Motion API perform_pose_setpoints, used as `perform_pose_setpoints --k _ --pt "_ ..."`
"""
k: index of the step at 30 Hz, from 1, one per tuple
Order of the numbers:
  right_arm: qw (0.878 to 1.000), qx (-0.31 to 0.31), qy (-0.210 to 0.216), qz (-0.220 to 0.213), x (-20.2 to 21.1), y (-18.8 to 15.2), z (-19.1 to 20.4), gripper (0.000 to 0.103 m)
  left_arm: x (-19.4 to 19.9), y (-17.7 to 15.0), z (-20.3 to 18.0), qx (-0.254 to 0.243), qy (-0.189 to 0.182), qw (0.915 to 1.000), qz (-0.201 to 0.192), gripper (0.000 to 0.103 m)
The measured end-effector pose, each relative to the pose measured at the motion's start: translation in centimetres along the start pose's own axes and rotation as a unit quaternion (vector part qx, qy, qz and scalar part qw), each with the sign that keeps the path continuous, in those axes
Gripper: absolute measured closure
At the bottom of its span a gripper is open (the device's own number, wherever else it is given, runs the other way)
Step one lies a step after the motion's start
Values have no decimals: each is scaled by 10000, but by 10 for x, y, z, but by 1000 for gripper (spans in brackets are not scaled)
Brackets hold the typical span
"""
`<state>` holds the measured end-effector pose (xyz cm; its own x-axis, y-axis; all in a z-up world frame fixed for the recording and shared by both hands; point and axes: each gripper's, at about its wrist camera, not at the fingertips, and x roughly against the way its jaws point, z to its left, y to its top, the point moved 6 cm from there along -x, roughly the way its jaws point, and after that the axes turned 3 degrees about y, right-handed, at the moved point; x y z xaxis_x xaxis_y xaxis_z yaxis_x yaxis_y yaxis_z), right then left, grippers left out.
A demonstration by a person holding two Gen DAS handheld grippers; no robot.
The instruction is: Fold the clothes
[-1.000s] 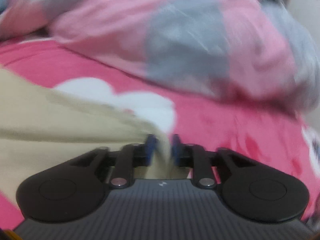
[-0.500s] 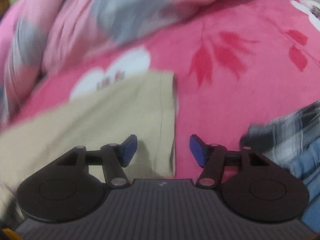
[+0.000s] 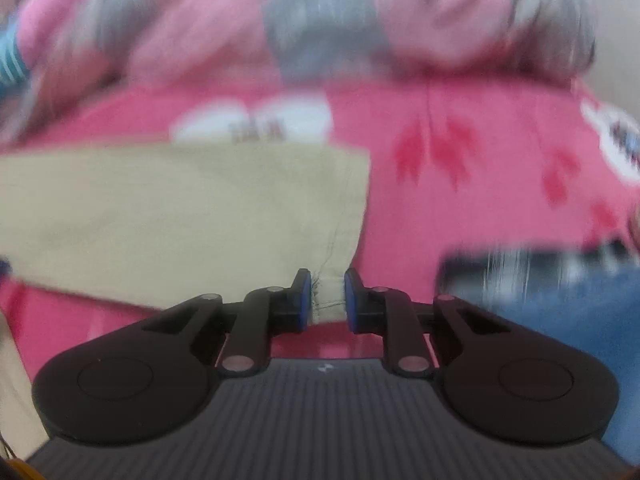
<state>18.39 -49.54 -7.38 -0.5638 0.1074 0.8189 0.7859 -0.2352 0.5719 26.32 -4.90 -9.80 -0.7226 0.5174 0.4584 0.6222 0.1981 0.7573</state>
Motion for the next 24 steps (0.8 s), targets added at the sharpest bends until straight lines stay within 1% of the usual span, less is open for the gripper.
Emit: perform_pose_setpoints --k 1,2,3,5,7,9,11,12,14,16,17,18,19,20,21,22,23,24 --pt "9998 22 -158 106 -4 -4 -2 80 0 0 0 -8 10 10000 4 21" --pt "9993 44 -317 211 -8 -9 -4 80 0 0 0 -16 16 10000 8 21" --pt "9988 73 -456 130 -5 -8 -5 79 0 0 0 -22 21 10000 12 21" --pt "9975 157 -649 -225 5 2 -4 78 -1 -1 -1 -32 30 10000 19 21" --pt "9954 275 -706 -591 13 16 0 73 0 -1 0 -36 32 10000 21 21" --pt "9957 55 -453 -800 8 32 -3 68 0 -1 -1 -32 35 10000 18 21" --pt "9949 -233 -137 -975 0 48 -8 66 0 -1 0 -34 33 10000 19 21" --pt "9943 -382 60 -993 -8 55 -9 66 -1 -1 0 -35 32 10000 20 20" --pt "9929 -609 427 -930 -29 65 -9 66 -1 -2 0 -37 18 10000 20 20" --pt "9935 -611 702 -659 -55 69 -7 69 -1 -2 0 -38 1 10000 19 19" --pt "9946 -602 624 -569 -67 71 -10 70 -1 -2 -1 -38 -1 10000 20 19" --pt "9959 -584 461 -517 -79 73 -16 84 -2 -2 -1 -41 2 10000 21 19" --pt "9969 -566 299 -464 -91 75 -21 91 -2 -2 -1 -43 4 10000 20 19" --pt "9963 -655 14 -550 -95 80 -30 90 -2 -2 -1 -43 4 10000 21 19" --pt "9932 -880 -348 -685 -92 86 -44 85 -2 -2 -1 -43 4 10000 21 19" --pt "9875 -1144 -716 -810 -88 91 -59 85 -2 -2 -1 -43 3 10000 21 19" --pt "9836 -1424 -697 -858 -85 93 -70 84 -2 -3 -1 -44 2 10000 21 19" --pt "9802 -1711 -483 -866 -83 94 -79 78 -2 -3 -1 -46 0 10000 21 18"
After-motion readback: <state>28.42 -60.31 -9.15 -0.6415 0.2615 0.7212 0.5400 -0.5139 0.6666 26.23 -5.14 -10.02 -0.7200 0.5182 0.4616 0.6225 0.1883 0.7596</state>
